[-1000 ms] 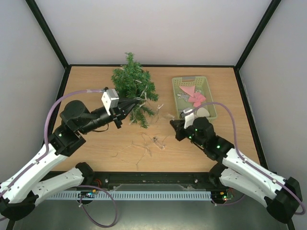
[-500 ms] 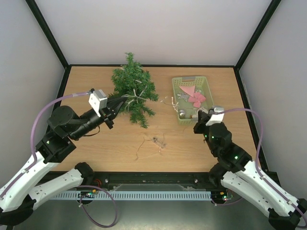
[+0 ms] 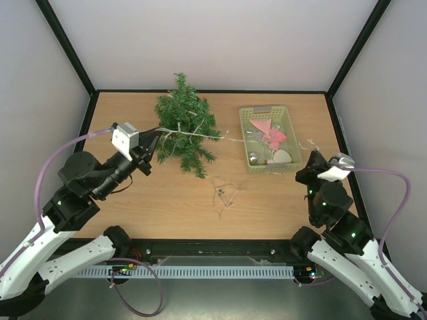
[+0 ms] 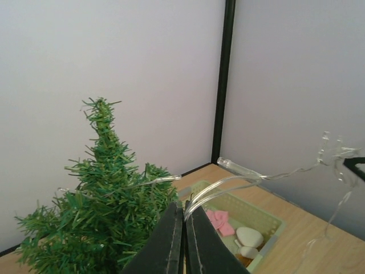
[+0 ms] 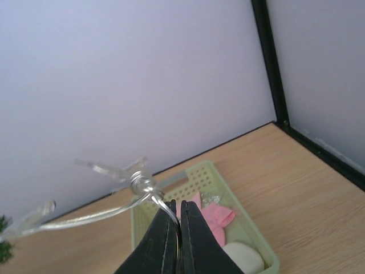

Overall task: Decorate the small christmas tree
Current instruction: Wrap the decoration item around the Christmas tree.

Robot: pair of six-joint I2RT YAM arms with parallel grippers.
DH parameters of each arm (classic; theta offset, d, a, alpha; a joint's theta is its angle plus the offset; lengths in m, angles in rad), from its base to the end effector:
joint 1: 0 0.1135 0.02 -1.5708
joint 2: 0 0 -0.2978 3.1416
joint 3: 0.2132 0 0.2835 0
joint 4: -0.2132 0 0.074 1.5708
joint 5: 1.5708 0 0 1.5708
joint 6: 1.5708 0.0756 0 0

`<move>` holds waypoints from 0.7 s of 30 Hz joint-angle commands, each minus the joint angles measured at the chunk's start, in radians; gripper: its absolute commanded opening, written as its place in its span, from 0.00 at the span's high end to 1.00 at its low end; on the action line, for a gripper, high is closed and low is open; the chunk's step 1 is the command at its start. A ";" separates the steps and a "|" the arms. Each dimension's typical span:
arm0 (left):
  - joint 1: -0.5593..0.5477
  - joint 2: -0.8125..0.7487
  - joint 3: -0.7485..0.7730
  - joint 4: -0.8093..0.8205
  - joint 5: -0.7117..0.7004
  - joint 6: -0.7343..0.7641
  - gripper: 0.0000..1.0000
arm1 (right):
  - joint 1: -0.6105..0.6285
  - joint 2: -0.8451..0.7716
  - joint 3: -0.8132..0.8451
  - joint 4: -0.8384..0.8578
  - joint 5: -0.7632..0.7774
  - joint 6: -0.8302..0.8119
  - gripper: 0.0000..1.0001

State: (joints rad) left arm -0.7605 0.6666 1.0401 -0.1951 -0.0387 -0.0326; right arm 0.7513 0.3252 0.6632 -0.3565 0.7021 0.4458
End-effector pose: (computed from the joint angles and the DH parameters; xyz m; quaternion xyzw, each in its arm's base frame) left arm 0.1246 -0.1145 0.4811 0.2144 0.6045 -0.2849 0.7124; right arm 0.1145 0.0401 0.3547 0.1361 0.6989 0.1679 0.6817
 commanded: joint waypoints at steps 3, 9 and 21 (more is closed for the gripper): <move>0.009 0.009 0.051 -0.016 -0.126 0.007 0.98 | 0.002 -0.045 0.083 -0.020 0.214 -0.031 0.98; 0.010 0.021 0.061 -0.049 -0.147 0.028 0.98 | 0.002 -0.120 0.104 0.096 0.159 -0.186 0.98; 0.012 0.012 -0.015 0.029 0.127 0.065 0.98 | 0.002 0.237 0.301 0.230 -0.569 -0.280 0.98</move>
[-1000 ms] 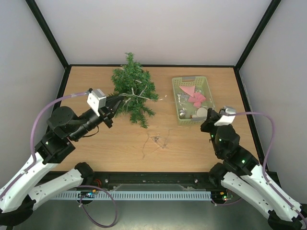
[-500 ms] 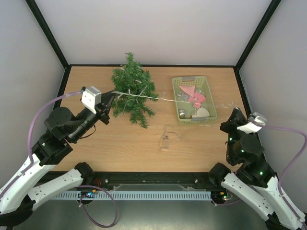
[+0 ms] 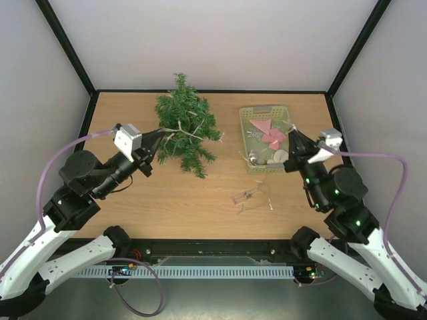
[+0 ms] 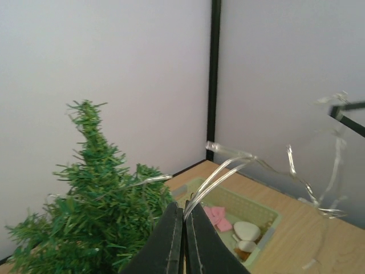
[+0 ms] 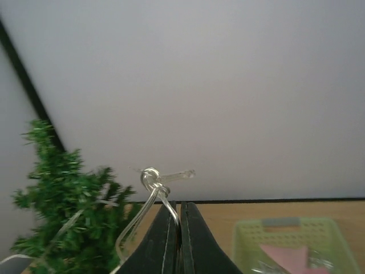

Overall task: Decorate the small christmas tree
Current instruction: Wrap the decoration item around the Christmas tree.

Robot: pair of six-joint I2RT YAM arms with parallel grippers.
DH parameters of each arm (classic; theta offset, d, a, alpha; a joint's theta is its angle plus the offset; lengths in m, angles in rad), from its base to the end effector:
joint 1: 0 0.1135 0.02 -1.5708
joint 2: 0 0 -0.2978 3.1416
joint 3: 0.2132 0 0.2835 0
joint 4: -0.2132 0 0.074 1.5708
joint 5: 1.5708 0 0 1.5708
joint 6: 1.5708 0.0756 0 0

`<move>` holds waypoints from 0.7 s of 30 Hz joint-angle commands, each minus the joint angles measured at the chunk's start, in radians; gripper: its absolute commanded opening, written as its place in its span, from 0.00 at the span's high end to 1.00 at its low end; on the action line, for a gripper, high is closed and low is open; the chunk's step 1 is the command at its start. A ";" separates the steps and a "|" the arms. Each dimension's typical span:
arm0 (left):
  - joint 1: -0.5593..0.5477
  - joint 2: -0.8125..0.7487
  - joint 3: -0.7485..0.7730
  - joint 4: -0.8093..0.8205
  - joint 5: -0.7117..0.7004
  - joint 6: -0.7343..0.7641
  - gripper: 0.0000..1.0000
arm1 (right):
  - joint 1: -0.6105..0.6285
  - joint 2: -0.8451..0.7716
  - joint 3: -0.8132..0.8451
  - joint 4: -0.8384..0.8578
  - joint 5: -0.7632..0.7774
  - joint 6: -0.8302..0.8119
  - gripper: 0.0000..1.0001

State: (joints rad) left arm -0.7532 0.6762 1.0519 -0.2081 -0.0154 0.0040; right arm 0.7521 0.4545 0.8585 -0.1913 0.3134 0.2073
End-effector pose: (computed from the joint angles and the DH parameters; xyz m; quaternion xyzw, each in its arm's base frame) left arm 0.1255 -0.1161 0.4823 0.2331 0.6019 -0.2748 0.7126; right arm 0.1081 0.0692 0.4391 -0.0499 0.6302 0.2678 0.7271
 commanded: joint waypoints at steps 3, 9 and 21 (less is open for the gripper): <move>0.005 0.006 -0.034 0.040 0.139 0.038 0.98 | 0.001 0.192 0.180 0.062 -0.121 -0.073 0.98; 0.006 -0.003 -0.050 0.039 0.218 0.068 0.98 | 0.001 0.343 0.273 0.007 0.030 -0.127 0.98; 0.005 -0.061 -0.067 -0.019 0.419 0.170 0.98 | -0.206 0.587 0.418 -0.145 0.049 -0.170 0.98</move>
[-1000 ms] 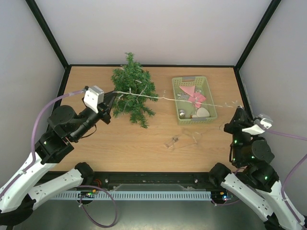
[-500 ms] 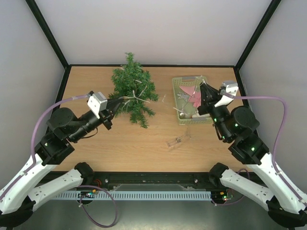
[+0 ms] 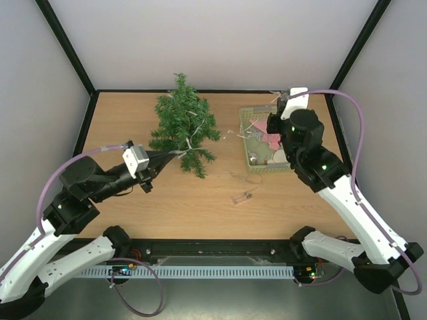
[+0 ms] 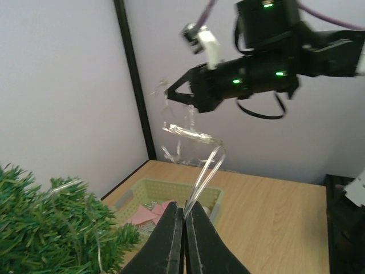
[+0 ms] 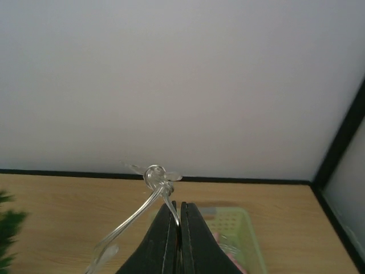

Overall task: Decorate the small christmas tree
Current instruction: Wrap the decoration item around the Christmas tree.

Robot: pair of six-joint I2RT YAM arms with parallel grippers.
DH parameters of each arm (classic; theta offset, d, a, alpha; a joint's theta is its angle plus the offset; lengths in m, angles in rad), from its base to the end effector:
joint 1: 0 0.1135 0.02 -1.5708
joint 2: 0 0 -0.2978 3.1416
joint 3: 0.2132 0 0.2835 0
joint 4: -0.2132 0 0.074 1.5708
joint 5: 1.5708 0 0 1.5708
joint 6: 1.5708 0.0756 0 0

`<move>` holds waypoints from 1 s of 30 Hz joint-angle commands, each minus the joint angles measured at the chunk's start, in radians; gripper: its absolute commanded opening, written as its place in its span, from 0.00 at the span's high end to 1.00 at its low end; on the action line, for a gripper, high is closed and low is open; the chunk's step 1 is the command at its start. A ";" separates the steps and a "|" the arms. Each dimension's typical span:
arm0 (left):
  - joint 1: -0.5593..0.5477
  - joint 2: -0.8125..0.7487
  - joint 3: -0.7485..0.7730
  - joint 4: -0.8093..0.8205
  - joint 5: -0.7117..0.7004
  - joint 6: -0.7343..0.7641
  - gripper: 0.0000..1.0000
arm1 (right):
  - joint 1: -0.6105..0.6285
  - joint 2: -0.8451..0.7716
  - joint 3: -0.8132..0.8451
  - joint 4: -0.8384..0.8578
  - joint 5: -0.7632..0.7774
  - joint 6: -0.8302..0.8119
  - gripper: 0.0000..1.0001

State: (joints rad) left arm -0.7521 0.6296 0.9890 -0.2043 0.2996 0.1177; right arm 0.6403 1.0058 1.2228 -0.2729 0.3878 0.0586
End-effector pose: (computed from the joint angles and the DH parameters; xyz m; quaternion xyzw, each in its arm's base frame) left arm 0.1031 -0.1270 0.4650 0.3737 0.5353 -0.3265 0.6835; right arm 0.2272 0.1336 0.4752 -0.0776 0.7210 0.0993 0.6814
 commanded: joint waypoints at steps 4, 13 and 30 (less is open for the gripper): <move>0.004 -0.025 -0.006 -0.041 0.200 0.070 0.98 | -0.218 0.103 0.068 -0.077 -0.126 -0.005 0.98; 0.003 -0.013 -0.010 -0.093 0.090 0.080 0.98 | -0.303 0.115 0.065 -0.022 -0.401 0.004 0.98; 0.003 0.088 0.001 -0.088 0.211 0.048 0.94 | -0.293 -0.067 0.060 0.009 -1.281 0.051 0.98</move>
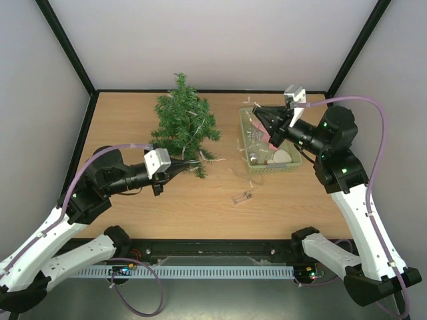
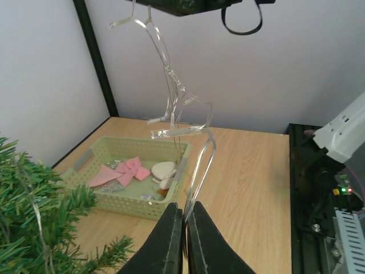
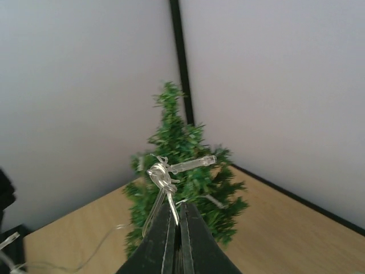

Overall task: Decorate the small christmas tree
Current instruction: Wrap the decoration item around the Christmas tree.

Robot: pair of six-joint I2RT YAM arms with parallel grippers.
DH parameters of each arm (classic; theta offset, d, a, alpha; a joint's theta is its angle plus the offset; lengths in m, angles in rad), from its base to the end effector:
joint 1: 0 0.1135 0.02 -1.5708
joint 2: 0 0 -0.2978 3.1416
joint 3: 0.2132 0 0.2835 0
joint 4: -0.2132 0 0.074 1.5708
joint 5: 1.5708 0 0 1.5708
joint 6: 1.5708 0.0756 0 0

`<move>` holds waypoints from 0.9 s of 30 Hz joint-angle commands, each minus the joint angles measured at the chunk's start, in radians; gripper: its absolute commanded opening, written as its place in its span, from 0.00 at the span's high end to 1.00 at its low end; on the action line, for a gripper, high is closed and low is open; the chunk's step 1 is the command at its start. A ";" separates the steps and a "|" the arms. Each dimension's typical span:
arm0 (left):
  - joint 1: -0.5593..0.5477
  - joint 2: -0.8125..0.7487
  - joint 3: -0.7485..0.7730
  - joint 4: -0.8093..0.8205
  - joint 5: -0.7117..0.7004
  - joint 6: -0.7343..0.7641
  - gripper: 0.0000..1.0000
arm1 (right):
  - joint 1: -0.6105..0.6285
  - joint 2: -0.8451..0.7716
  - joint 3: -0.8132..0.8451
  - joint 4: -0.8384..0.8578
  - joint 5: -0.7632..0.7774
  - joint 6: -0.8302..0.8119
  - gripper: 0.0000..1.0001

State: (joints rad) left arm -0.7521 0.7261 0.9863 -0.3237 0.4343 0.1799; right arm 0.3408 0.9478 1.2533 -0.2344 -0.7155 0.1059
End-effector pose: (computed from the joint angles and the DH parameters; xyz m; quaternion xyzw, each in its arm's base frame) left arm 0.1184 -0.1544 0.4314 0.4517 0.5699 -0.3393 0.5967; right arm 0.1938 0.1213 0.5052 -0.3293 0.6040 0.3845 0.6156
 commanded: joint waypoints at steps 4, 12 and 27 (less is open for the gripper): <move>0.004 -0.007 -0.017 0.056 0.066 -0.015 0.94 | 0.009 0.002 0.055 -0.052 -0.169 0.013 0.98; 0.003 0.029 0.045 -0.023 0.014 0.002 0.81 | 0.026 -0.026 0.013 0.045 -0.226 0.148 0.98; -0.010 0.147 0.109 0.088 0.184 -0.161 0.37 | 0.111 -0.002 -0.012 0.118 -0.161 0.272 0.98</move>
State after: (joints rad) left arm -0.7525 0.8207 1.0687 -0.3122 0.5632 0.0872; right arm 0.4213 0.9401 1.2518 -0.1791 -0.9047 0.3241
